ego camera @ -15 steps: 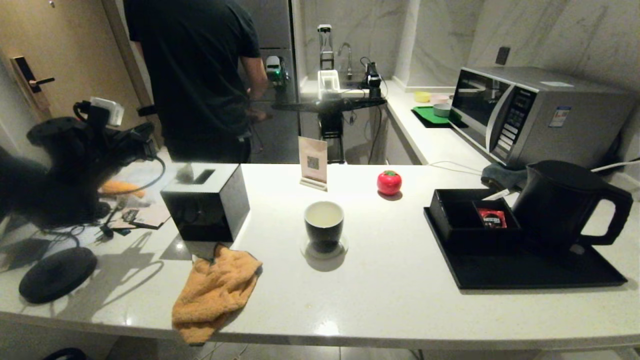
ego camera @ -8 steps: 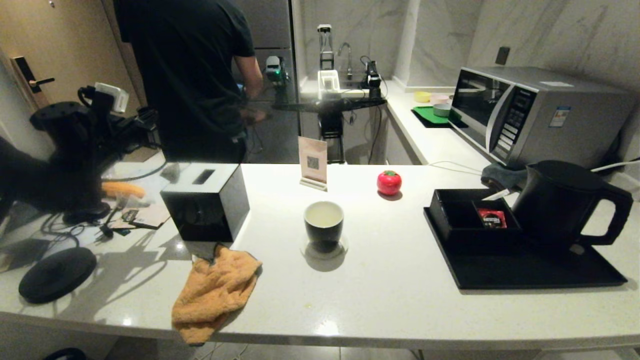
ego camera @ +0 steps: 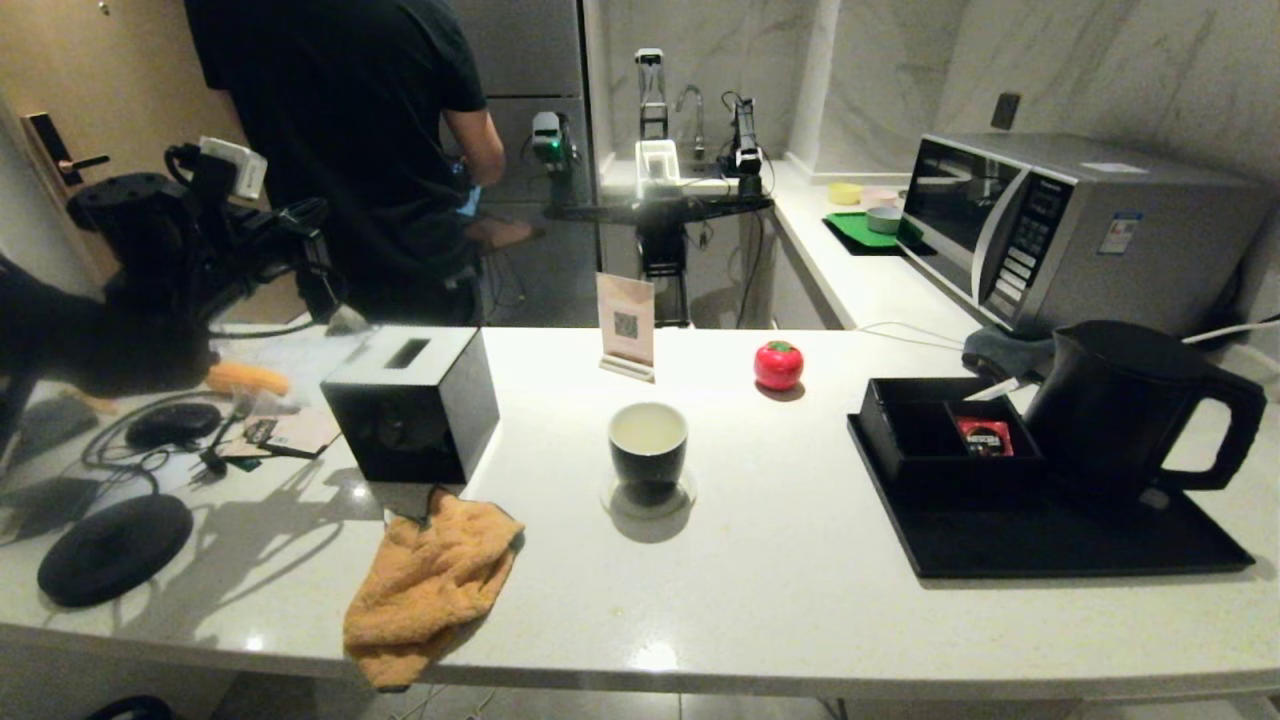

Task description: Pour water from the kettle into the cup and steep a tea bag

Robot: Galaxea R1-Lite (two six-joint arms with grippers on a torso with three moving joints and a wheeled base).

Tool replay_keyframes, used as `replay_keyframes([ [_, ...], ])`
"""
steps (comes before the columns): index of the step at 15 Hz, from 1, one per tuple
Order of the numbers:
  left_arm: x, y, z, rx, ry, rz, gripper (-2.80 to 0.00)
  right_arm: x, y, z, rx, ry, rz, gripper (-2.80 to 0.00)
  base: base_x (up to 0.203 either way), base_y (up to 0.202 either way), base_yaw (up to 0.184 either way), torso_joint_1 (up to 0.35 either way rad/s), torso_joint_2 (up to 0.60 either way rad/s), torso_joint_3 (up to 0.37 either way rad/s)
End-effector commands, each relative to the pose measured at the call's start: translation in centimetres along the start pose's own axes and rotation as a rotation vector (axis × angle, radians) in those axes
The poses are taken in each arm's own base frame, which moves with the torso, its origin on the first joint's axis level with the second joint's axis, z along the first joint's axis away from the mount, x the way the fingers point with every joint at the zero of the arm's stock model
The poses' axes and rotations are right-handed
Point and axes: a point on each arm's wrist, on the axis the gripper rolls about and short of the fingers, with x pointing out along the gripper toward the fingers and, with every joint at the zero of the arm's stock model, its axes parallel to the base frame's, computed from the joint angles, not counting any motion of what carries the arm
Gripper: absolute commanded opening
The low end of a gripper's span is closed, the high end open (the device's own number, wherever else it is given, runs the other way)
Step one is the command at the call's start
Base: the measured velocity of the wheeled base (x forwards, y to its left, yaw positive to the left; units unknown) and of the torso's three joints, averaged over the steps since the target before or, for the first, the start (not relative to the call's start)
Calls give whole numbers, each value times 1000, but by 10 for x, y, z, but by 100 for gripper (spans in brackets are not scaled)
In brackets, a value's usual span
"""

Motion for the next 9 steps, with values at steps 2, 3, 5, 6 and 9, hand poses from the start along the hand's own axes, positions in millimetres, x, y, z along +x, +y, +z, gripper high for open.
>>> replay_keyframes([
  [2, -1, 0, 6, -13, 8, -112, -280, 0, 0, 0, -1, 2, 1, -280, 0, 0, 0, 0, 0, 0],
  [3, -2, 0, 6, -22, 20, -152, -280, 0, 0, 0, -1, 2, 1, -280, 0, 0, 0, 0, 0, 0],
  [5, -2, -1, 4, -31, 28, -200, -280, 0, 0, 0, -1, 2, 1, -280, 0, 0, 0, 0, 0, 0],
  [6, -2, -2, 2, -33, 25, -229, -280, 0, 0, 0, -1, 2, 1, -280, 0, 0, 0, 0, 0, 0],
  [9, -1, -4, -4, -50, 33, -313, -280, 0, 0, 0, -1, 2, 1, -280, 0, 0, 0, 0, 0, 0],
])
